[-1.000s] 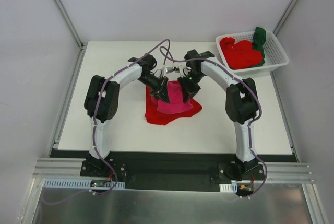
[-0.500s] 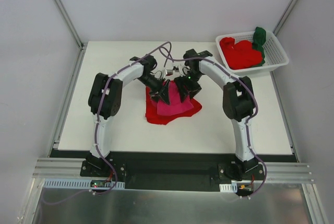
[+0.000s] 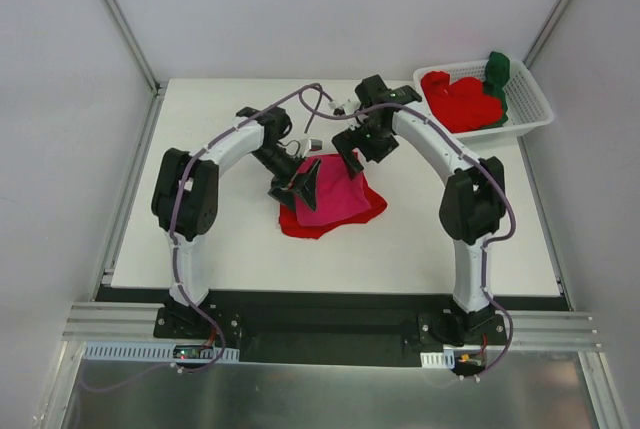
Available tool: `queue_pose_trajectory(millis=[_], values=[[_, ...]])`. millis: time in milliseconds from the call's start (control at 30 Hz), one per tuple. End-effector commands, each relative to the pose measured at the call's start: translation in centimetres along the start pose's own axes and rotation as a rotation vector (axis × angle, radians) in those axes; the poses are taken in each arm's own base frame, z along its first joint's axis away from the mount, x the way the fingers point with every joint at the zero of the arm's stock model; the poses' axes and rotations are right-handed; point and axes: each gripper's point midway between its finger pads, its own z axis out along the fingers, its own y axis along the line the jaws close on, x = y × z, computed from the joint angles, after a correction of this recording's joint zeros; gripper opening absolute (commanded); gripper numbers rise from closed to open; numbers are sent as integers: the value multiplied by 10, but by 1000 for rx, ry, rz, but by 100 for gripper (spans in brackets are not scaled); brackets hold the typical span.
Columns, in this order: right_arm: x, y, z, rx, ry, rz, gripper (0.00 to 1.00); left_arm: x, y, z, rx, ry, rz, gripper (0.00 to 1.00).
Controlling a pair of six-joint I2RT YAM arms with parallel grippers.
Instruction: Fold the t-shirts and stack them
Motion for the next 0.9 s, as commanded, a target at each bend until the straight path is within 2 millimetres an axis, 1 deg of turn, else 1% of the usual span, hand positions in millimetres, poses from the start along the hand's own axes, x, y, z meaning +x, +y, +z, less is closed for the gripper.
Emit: queue_pose_trajectory(millis=[0, 33, 67, 100, 133, 200, 233, 267, 300, 367, 400, 433, 467, 500, 533, 567, 633, 667, 733, 767, 833, 867], values=[[-33, 7, -65, 36, -212, -36, 100, 3, 2, -46, -100, -67, 64, 99], [-35, 10, -68, 20, -227, -19, 100, 0, 4, -52, -128, -80, 83, 99], [-37, 20, -71, -29, -245, -23, 100, -6, 3, -59, -151, -101, 128, 99], [-38, 25, -71, -51, -248, -22, 100, -13, 1, -66, -173, -125, 166, 99], [-37, 29, -68, -69, -243, -11, 100, -17, 1, -68, -189, -136, 188, 99], [-38, 44, -61, -152, -238, -21, 100, -25, 2, -70, -202, -143, 224, 99], [-38, 48, -57, -172, -230, -24, 100, -28, 7, -70, -234, -138, 230, 99], [-39, 56, -54, -219, -229, -35, 100, -31, 15, -68, -250, -126, 235, 99], [-38, 60, -47, -237, -215, -44, 100, -36, 18, -72, -271, -131, 250, 99], [-41, 68, -41, -273, -209, -77, 100, -42, 32, -77, -324, -124, 273, 99], [-40, 72, -32, -286, -188, -89, 100, -47, 34, -83, -340, -140, 281, 99], [-42, 76, -30, -309, -190, -100, 100, -51, 42, -94, -349, -166, 263, 99], [-46, 78, -29, -309, -199, -138, 100, -54, 45, -101, -353, -185, 257, 99], [-46, 77, -24, -304, -193, -149, 100, -59, 45, -112, -369, -213, 261, 99], [-47, 77, -18, -305, -189, -162, 100, -59, 54, -128, -388, -241, 241, 99], [-50, 78, -14, -299, -202, -208, 100, -61, 58, -140, -416, -260, 254, 99], [-51, 74, 0, -270, -195, -261, 100, -56, 63, -162, -450, -289, 250, 99], [-51, 75, 5, -260, -189, -290, 100, -52, 72, -180, -478, -315, 239, 99], [-51, 73, 18, -248, -177, -333, 100, -46, 80, -203, -519, -350, 218, 99], [-51, 72, 22, -243, -173, -341, 100, -38, 85, -222, -544, -387, 198, 99], [-48, 70, 35, -225, -158, -375, 100, -28, 94, -244, -596, -417, 170, 99], [-44, 73, 43, -221, -144, -397, 100, -21, 93, -255, -629, -424, 186, 99]])
